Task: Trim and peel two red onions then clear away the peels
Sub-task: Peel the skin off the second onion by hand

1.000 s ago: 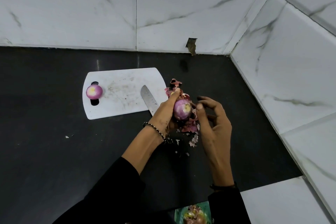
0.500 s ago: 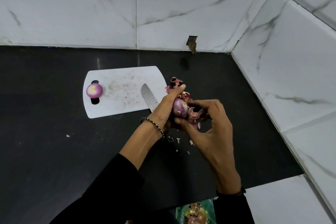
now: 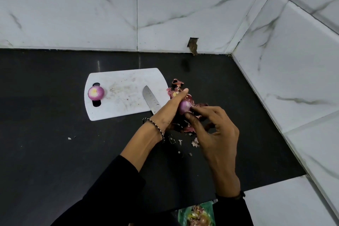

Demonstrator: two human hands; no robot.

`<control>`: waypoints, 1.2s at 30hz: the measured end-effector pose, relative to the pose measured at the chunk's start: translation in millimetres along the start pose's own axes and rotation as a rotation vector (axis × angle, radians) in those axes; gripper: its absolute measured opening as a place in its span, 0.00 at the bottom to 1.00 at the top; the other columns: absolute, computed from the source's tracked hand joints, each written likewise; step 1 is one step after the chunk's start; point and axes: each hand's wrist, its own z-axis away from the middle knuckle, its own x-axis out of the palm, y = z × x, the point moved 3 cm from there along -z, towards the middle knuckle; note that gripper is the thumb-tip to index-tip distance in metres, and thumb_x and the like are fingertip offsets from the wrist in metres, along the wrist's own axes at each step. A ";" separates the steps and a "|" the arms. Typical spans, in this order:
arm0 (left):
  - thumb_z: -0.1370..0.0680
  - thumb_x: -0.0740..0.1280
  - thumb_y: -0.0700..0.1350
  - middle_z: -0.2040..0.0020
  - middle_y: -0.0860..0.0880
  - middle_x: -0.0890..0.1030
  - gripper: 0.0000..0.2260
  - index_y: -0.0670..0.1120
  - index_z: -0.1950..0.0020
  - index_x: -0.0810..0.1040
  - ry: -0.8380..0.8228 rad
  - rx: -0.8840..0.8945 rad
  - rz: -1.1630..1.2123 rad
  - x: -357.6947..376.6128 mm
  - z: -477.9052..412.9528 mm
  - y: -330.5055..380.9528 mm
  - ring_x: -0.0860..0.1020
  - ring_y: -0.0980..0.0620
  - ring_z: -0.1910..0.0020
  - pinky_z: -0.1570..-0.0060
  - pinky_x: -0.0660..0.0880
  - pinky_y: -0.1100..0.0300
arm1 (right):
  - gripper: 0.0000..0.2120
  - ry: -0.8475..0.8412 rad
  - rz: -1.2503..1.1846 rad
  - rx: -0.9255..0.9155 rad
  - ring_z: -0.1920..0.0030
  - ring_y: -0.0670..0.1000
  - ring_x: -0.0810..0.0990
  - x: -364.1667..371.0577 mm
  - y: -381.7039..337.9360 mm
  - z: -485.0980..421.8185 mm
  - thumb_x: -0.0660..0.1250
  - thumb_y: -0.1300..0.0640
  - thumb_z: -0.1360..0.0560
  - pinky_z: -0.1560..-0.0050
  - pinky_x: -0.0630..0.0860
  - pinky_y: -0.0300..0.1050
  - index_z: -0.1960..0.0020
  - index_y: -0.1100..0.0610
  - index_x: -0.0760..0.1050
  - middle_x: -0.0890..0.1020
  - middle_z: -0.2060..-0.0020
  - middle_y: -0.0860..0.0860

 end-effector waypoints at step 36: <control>0.23 0.65 0.62 0.62 0.48 0.85 0.18 0.48 0.54 0.82 -0.103 0.017 0.058 -2.8 2.7 -5.0 0.81 0.47 0.57 0.49 0.78 0.48 | 0.10 -0.062 0.143 0.102 0.52 0.41 0.81 -12.8 15.5 -4.8 0.68 0.58 0.21 0.55 0.80 0.37 0.40 0.52 0.80 0.83 0.51 0.42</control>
